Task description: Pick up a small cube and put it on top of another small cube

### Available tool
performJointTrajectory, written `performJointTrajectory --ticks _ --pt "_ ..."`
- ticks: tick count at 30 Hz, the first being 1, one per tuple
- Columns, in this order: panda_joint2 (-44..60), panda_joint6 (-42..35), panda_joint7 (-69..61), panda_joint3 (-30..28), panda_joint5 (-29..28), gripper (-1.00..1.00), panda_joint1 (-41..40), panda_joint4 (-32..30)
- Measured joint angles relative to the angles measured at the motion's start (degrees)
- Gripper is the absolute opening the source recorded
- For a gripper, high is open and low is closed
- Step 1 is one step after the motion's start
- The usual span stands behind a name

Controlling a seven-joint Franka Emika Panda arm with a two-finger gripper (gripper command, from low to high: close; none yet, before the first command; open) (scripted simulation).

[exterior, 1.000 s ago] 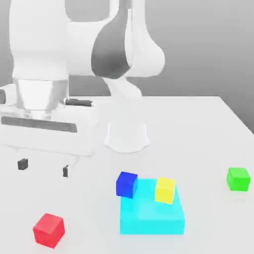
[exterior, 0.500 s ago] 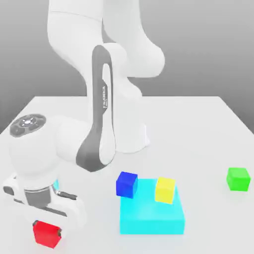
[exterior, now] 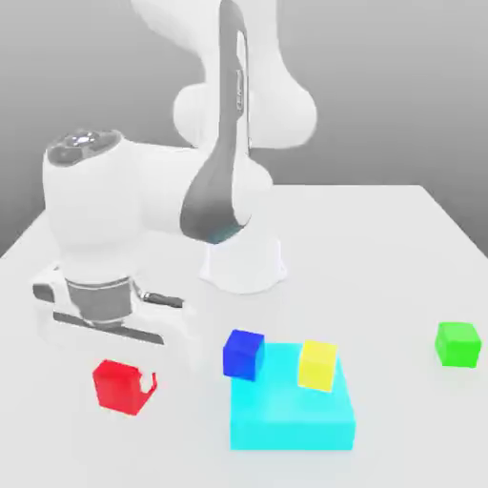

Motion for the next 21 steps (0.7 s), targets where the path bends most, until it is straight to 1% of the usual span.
performJointTrajectory --ticks 5,11,13,17,18,21 --pt "-10.41 -3.65 7.73 2.46 -1.55 -1.00 2.99 -6.62" --pt "-22.74 -8.08 16.05 7.91 -2.07 -1.00 4.70 -14.55" --pt "-22.00 -5.94 17.23 8.77 -2.21 -1.00 4.82 -15.96" --pt "-14.81 2.62 17.75 9.46 -2.40 -1.00 4.48 -17.35" --pt "-13.01 4.66 17.76 9.50 -2.42 1.00 4.48 -17.61" --pt "-13.01 4.66 17.76 9.50 -2.42 1.00 4.48 -17.61"
